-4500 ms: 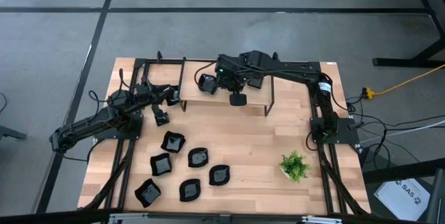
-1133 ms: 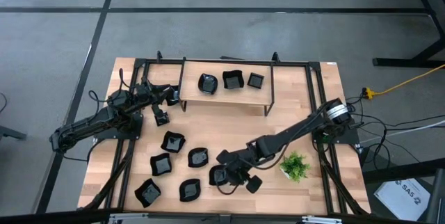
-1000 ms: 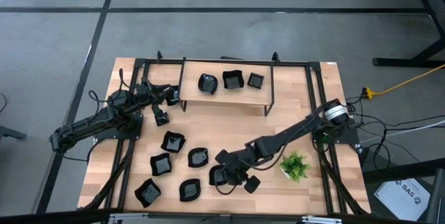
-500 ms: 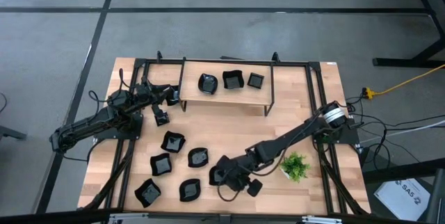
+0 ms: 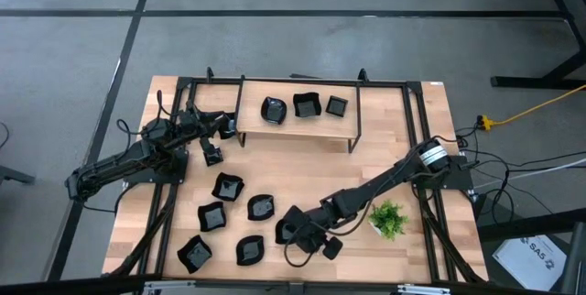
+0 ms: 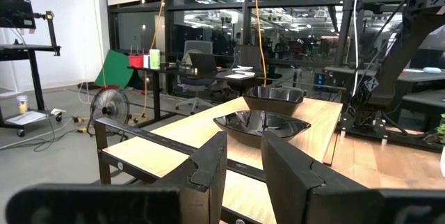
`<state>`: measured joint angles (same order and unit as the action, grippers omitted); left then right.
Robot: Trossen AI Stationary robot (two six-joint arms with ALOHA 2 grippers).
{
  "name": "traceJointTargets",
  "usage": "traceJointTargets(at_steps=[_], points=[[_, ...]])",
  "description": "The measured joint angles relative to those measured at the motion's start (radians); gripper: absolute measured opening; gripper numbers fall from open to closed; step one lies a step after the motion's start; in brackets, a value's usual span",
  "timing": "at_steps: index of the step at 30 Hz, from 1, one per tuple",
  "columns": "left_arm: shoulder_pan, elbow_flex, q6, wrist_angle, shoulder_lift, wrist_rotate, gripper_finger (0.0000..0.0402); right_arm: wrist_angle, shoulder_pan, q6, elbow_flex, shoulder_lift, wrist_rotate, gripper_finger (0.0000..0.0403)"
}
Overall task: Pick & Place Mini shaped plates
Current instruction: Stack the leaf-shaped plate on top of the leaf-shaped plate on the shelf
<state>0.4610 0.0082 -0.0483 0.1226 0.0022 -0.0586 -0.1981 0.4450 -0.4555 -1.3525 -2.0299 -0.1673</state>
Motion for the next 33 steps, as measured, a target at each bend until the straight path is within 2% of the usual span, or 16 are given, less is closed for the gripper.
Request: traceJointTargets(at_steps=[16, 20, 26, 29, 33], points=[[0.0, 0.0, 0.0, 0.0, 0.0, 0.0, 0.0086, 0.022, -0.003, 0.002, 0.0, -0.038, 0.045, 0.0117], [0.0, 0.0, 0.0, 0.0, 0.0, 0.0, 0.0086, 0.022, -0.003, 0.009, 0.0, -0.038, 0.052, 0.0088], [0.0, 0.0, 0.0, 0.0, 0.0, 0.0, 0.0086, 0.016, -0.003, 0.01, 0.0, -0.029, 0.056, 0.001], [0.0, 0.0, 0.0, 0.0, 0.0, 0.0, 0.0086, -0.034, -0.003, 0.022, -0.008, -0.006, 0.083, 0.0009], [0.0, 0.0, 0.0, 0.0, 0.0, 0.0, 0.0086, -0.199, -0.003, 0.064, -0.054, 0.046, 0.088, 0.0004]])
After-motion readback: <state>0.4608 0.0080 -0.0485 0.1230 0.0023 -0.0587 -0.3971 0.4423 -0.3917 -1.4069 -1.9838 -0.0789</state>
